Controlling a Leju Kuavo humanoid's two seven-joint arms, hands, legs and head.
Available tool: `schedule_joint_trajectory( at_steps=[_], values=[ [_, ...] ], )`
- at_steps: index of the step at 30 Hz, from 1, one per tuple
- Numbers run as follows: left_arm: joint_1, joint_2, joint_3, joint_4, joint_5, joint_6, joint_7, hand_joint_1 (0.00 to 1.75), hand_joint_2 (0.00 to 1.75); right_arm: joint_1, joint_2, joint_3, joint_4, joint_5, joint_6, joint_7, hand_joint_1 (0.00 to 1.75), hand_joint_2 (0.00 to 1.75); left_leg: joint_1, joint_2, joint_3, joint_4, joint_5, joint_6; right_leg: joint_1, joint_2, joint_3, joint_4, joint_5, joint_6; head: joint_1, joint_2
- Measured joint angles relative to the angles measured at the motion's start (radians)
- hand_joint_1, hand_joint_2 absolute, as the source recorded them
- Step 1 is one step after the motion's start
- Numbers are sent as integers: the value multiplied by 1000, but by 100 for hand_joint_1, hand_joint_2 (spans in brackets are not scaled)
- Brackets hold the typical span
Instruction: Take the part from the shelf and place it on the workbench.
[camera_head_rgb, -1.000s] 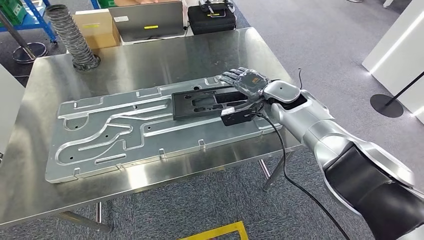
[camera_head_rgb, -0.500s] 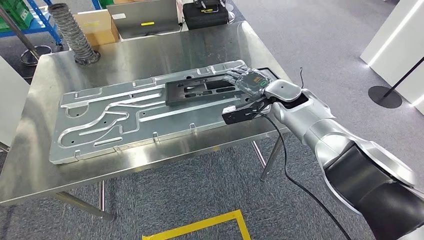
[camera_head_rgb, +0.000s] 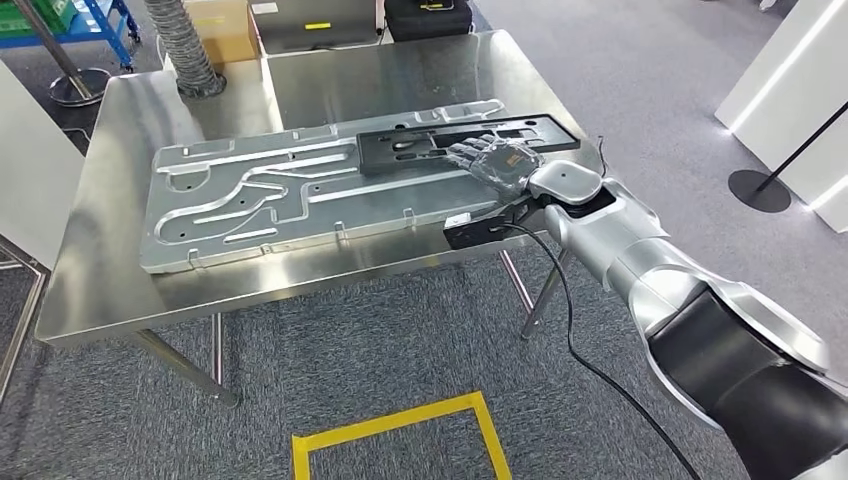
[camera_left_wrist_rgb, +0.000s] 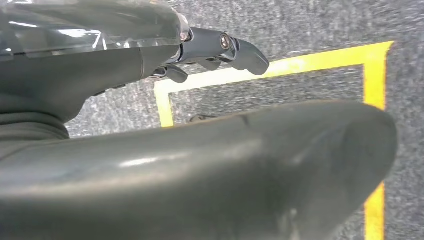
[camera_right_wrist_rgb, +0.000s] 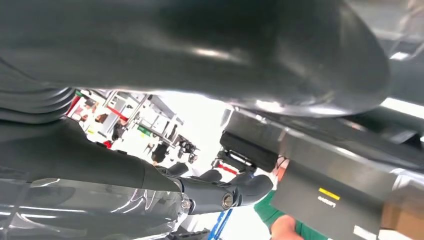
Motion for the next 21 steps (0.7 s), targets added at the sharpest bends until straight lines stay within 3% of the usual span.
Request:
schedule_joint_trajectory(
  at_steps=[1,2,3,5,7,8,10,11,12,13,15,16,17,18,19,20,21],
  values=[
    [0,0,0,0,-1,0,0,0,0,1,4,0,2,2,0,2,0,0,-2,0,-16,1,12,1,0,0,-6,55,-17,0,0,0],
    [0,0,0,0,-3,0,0,0,0,1,7,0,5,4,0,5,0,0,-5,0,-32,3,23,1,1,0,3,80,-12,-1,0,0],
    [0,-1,0,0,-3,0,0,0,0,1,10,0,7,5,-1,6,0,0,-7,0,-47,5,34,1,2,0,30,68,10,-5,0,0],
    [0,-3,0,0,-3,0,0,0,0,0,12,0,9,7,-3,8,0,0,-11,-1,-71,9,53,-1,9,0,130,-50,43,-21,0,0],
    [1,-7,0,0,-3,-1,0,0,0,-3,13,-3,9,8,-5,8,0,0,-13,-2,-84,10,72,-8,18,-2,222,-184,30,-35,0,0],
    [1,-8,0,0,-3,-1,0,0,0,-4,13,-5,9,8,-6,8,0,0,-11,-1,-87,7,82,-14,22,-4,242,-221,20,-39,0,0],
    [3,-9,0,1,-3,-2,0,0,0,-5,13,-6,11,9,-8,8,0,0,-9,-1,-91,-1,100,-25,24,-6,239,-240,37,-45,0,0],
    [4,-9,0,1,-3,-2,0,0,0,-6,13,-6,12,9,-8,8,0,0,-8,-2,-97,2,92,-32,21,-8,232,-248,50,-50,0,0],
    [5,-9,0,1,-3,-2,0,0,0,-5,13,-6,12,9,-9,8,0,0,-7,-2,-107,22,62,-38,18,-10,221,-254,66,-56,0,0],
    [6,-9,0,1,-3,-2,0,0,0,-5,13,-6,13,10,-9,8,0,0,-5,-3,-121,61,14,-45,14,-12,208,-259,82,-60,0,0],
    [6,-9,0,1,-3,-2,0,0,0,-3,8,-5,14,10,-10,7,0,0,1,-2,-149,187,-92,-58,14,-14,174,-260,110,-62,0,0],
    [6,-9,0,1,-3,-2,0,0,0,-2,3,-5,14,10,-10,7,0,0,4,-2,-156,248,-114,-64,14,-15,156,-259,124,-61,0,0],
    [6,-9,0,1,-3,-2,0,0,0,0,-1,-5,15,10,-10,7,0,0,7,-2,-153,288,-109,-69,13,-16,138,-257,137,-58,0,0],
    [6,-9,0,1,-3,-2,0,0,0,2,-4,-5,15,10,-10,7,0,0,10,-2,-135,298,-84,-73,11,-16,119,-254,149,-55,0,0],
    [6,-9,0,1,-3,-2,0,0,0,5,-6,-5,16,10,-10,7,0,0,12,-2,-100,272,-54,-76,9,-16,100,-249,161,-50,0,0],
    [4,-8,0,1,-3,-2,0,0,0,6,-7,-5,16,10,-10,8,0,0,15,-3,-50,215,-42,-78,7,-16,84,-243,171,-45,0,0],
    [3,-8,0,1,-3,-2,0,0,0,6,-7,-6,16,10,-11,8,0,0,15,-4,9,138,-50,-78,6,-15,70,-235,179,-38,0,0]
  ],
)
